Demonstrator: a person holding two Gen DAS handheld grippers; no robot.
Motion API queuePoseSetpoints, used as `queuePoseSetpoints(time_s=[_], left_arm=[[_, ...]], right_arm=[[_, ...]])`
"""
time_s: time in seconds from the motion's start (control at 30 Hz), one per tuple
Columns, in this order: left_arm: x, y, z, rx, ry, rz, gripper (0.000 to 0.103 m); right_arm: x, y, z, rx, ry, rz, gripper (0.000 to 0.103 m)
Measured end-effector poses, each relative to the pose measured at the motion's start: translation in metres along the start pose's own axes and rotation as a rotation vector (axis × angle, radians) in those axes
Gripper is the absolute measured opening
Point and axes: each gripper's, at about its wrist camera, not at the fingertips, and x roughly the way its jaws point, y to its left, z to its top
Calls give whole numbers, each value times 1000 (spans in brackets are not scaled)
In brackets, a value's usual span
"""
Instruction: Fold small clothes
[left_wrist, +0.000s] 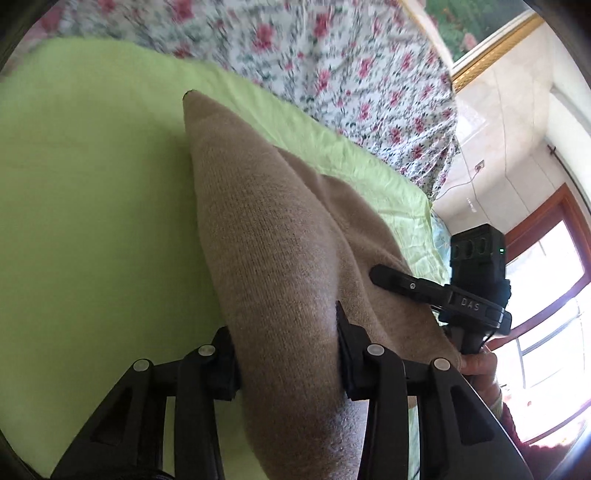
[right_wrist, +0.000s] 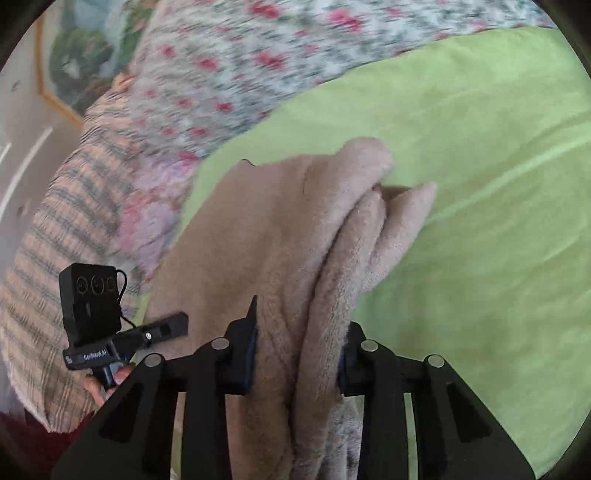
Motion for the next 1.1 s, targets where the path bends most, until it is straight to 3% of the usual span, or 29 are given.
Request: queuePoseSetpoints(time_s=[0.2, 0.3, 0.4, 0.47, 0.53, 0.6, 0.7, 0.8, 0.87, 0.9, 0.97, 1.0, 1.1], left_arm=[[-80, 21, -59, 34, -42, 94, 40], [-92, 43, -86, -11, -25, 104, 41], [-85, 71, -106, -99, 13, 99, 50], [-87, 79, -108, -135, 1, 74, 56], [-94, 79, -99, -146, -39, 74, 68], [-106, 85, -86, -156, -106, 115, 79], [-113, 103, -62, -193, -150, 127, 80], [-105, 120, -38, -216, -155, 187, 80], [-93, 124, -25, -222, -144, 208, 80], [-84, 127, -18, -220, -131, 220, 80], [-70, 131, -8, -220, -102, 262, 60], [-64, 131, -3, -208, -88, 269, 39], [-57, 121, 6, -149, -96, 328, 32]], right_arm=[[42, 54, -54, -72, 52, 84, 33], [61, 54, -69, -45, 93, 98, 34], [73, 47, -78, -19, 127, 46, 42], [68, 43, -77, 11, 128, 49, 47], [57, 42, -70, 5, 111, -21, 62], [41, 44, -57, -11, 47, -75, 65], [33, 53, -29, -34, -28, -100, 65], [57, 62, -1, -52, -24, -107, 56], [77, 60, 7, -49, 16, -123, 38], [85, 59, 11, -48, 37, -145, 14], [76, 65, 14, -66, -16, -127, 11], [63, 70, 13, -87, -74, -100, 11], [58, 67, 9, -112, -92, -163, 10]])
